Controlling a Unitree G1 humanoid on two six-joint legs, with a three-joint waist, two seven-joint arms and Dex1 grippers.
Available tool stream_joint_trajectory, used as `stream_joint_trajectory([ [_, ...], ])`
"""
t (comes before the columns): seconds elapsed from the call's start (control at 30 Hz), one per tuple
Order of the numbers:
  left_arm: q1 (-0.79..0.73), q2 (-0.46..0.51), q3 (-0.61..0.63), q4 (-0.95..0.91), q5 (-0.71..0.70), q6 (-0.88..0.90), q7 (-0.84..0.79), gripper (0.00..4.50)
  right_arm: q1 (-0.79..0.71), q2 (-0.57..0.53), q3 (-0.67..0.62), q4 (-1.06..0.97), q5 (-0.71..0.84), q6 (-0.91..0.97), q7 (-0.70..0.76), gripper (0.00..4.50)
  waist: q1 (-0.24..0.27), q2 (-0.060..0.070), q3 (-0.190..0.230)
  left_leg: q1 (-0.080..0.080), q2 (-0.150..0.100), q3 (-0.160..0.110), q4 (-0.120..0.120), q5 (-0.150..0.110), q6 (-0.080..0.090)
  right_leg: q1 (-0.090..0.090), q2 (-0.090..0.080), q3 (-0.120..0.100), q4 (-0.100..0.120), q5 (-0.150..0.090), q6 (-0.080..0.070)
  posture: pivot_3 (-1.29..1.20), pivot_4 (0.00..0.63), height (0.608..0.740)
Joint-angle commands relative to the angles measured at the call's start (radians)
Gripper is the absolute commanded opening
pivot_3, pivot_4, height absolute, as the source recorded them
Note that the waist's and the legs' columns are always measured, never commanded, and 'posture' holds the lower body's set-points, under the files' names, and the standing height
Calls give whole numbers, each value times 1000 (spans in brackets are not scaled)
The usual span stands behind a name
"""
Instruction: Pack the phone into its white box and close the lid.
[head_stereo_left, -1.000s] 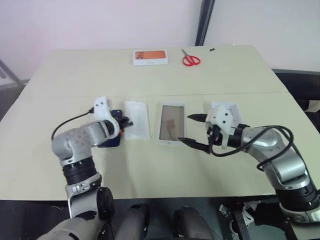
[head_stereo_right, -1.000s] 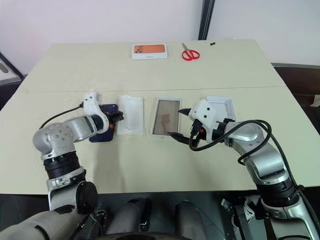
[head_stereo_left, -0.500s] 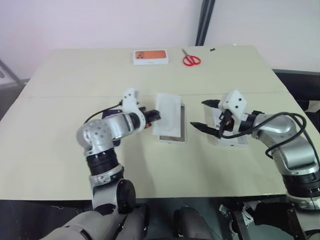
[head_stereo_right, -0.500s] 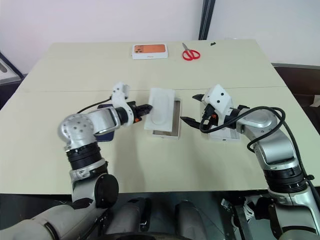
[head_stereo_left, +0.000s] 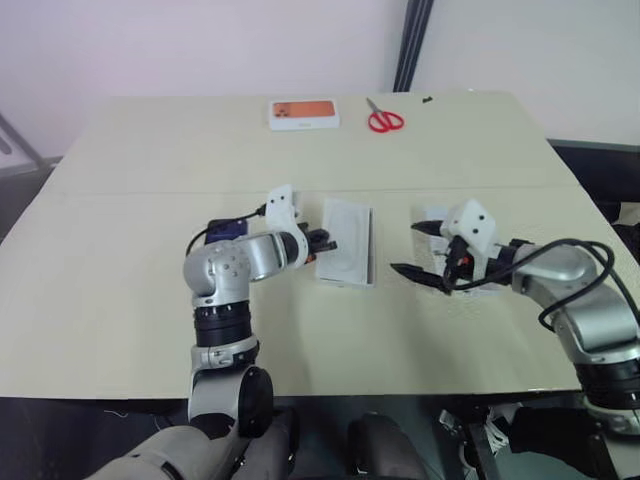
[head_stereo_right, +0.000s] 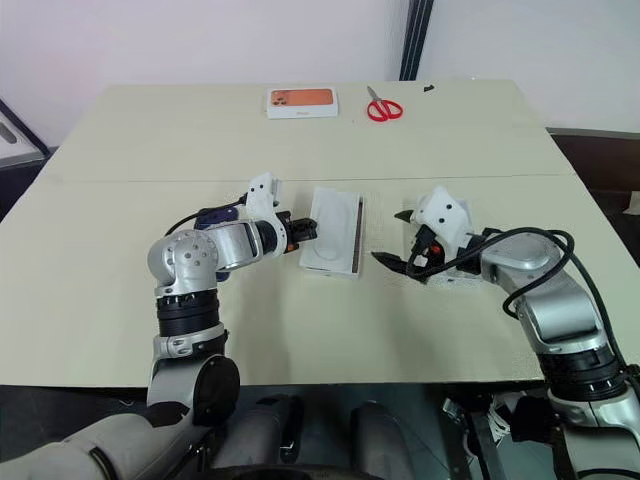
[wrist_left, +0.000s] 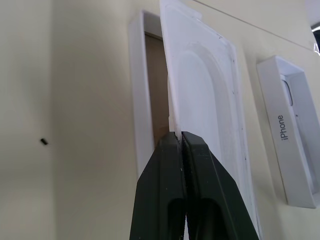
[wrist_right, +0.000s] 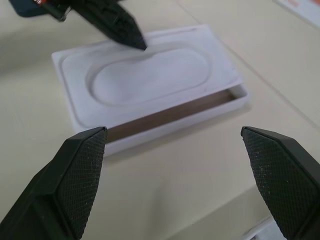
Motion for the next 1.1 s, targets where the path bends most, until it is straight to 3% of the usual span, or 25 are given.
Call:
stream_joint_trajectory([
  [0.03,11,-10,-25,-9,-4,-18,-15,20,-7,1,-13,-38,4,-11,2,4500,1,0,0,0,0,0,0,0,0,0,0,0,0,0,0,0,150,740],
  [0.1,14,-13,-21,-10,-8,-16,-16,20,-9,4,-9,-38,3,-13,1,4500,2,0,0,0,0,0,0,0,0,0,0,0,0,0,0,0,150,740],
  [0.13,16,-11,-20,-12,-9,-13,-16,299,-12,7,-8,-39,2,-12,0,4500,2,0,0,0,0,0,0,0,0,0,0,0,0,0,0,0,150,740],
  [0.2,16,-8,-11,-22,-13,-5,-14,951,-27,17,-8,-38,6,-10,-5,4500,2,0,0,0,0,0,0,0,0,0,0,0,0,0,0,0,150,740],
  [0.33,13,3,9,-44,-22,-7,-15,2790,-53,40,-4,-37,9,-4,-17,4500,2,0,0,0,0,0,0,0,0,0,0,0,0,0,0,0,150,740],
  [0.43,13,12,34,-74,-40,-29,-23,2790,-73,64,12,-39,6,10,-31,4500,0,0,0,0,0,0,0,0,0,0,0,0,0,0,0,0,150,740],
  [0.5,22,42,42,-122,-56,-62,-54,2847,-102,93,42,-36,-8,47,-63,3983,-2,0,0,0,0,0,0,0,0,-1,0,0,0,0,0,0,150,740],
  [0.57,38,86,35,-159,-60,-73,-80,2847,-136,121,71,-23,-31,80,-99,3203,-4,0,0,0,0,0,-1,0,-1,-1,0,1,0,0,0,0,150,740],
  [0.77,92,228,37,-249,-112,-130,-198,2847,-225,198,158,20,-99,129,-169,110,-1,0,0,0,0,0,-2,1,-1,-2,0,0,0,0,0,0,150,740],
  [0.9,252,494,-124,-326,-14,-323,-411,2847,-296,249,273,68,-204,103,-204,41,-19,1,-1,0,0,0,-3,1,-2,-3,0,0,0,0,0,0,150,740],
  [1.0,392,623,-165,-346,19,-492,-553,2847,-343,304,324,142,-264,99,-243,41,-27,1,-1,1,0,0,-7,2,-3,-4,0,1,0,0,-1,0,150,740],
  [1.1,515,682,-168,-363,33,-637,-661,2847,-380,361,360,243,-330,97,-295,41,-26,1,-1,1,0,0,-7,2,-4,-4,0,1,0,0,-1,0,150,740],
])
